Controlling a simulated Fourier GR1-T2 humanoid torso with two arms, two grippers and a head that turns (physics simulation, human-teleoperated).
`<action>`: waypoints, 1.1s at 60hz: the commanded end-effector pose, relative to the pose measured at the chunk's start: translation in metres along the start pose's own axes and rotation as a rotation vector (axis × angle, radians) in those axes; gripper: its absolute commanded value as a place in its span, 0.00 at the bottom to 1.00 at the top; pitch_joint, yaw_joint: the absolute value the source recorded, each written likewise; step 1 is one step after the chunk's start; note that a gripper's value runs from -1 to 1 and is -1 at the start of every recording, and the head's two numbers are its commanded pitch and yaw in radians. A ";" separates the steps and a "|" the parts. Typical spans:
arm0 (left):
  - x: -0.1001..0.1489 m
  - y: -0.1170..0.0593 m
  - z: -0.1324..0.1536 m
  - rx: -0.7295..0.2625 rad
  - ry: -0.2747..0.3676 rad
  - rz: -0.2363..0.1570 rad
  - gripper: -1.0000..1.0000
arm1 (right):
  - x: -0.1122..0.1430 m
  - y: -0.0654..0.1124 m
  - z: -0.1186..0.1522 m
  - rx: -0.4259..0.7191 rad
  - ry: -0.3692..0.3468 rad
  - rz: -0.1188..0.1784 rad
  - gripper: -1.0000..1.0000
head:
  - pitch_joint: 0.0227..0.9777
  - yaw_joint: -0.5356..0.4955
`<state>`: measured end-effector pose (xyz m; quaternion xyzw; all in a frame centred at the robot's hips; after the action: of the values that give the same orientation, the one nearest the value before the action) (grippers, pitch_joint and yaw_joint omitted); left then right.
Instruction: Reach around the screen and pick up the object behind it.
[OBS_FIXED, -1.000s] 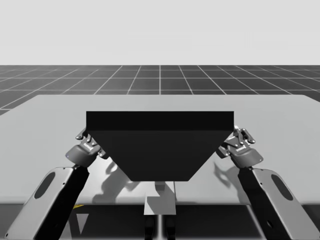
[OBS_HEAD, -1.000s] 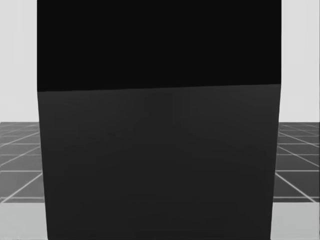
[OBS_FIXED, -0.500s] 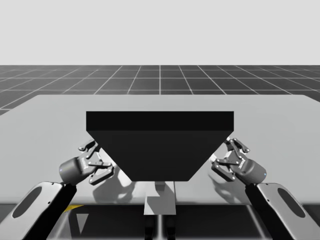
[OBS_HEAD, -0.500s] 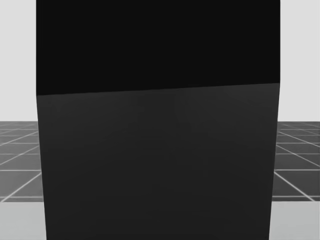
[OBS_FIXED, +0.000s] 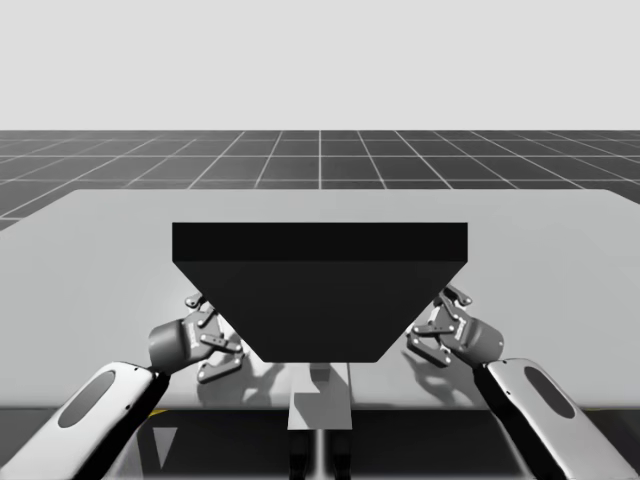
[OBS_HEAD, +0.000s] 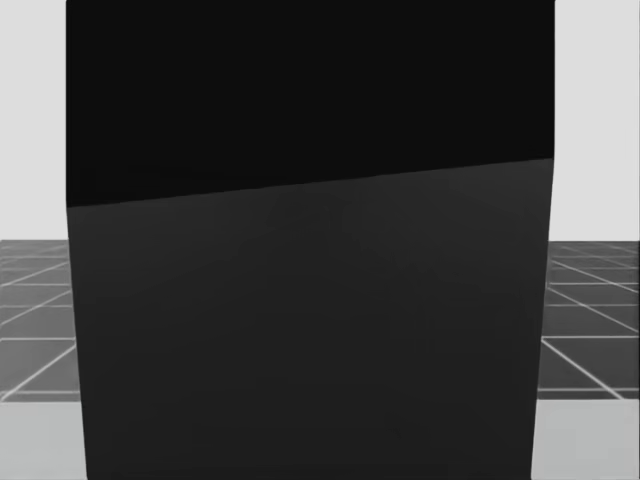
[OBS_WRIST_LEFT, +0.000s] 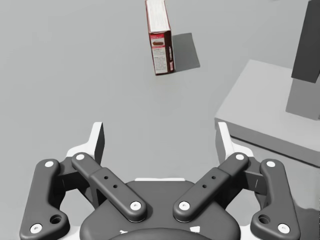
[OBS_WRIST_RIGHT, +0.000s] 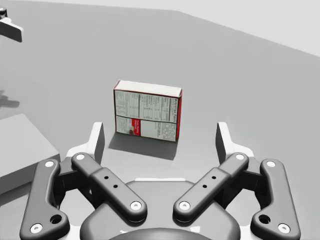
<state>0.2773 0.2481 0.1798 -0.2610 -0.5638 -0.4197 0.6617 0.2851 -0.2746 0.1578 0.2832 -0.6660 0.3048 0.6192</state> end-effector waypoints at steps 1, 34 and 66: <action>-0.002 -0.005 -0.006 -0.018 0.009 -0.015 0.00 | -0.007 -0.001 -0.015 0.019 0.019 -0.008 0.00 | 0.13 0.50; -0.003 -0.002 -0.012 -0.017 0.002 -0.021 0.00 | -0.029 -0.010 -0.095 0.080 0.080 -0.027 0.00 | 0.14 0.50; -0.004 -0.004 -0.013 -0.025 0.002 -0.033 0.00 | -0.043 -0.007 -0.155 0.126 0.117 -0.067 0.00 | 0.16 0.51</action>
<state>0.2807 0.2363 0.1730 -0.2599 -0.5626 -0.4366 0.6521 0.3842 -0.1719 0.1278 0.3230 -0.6050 0.3398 0.6436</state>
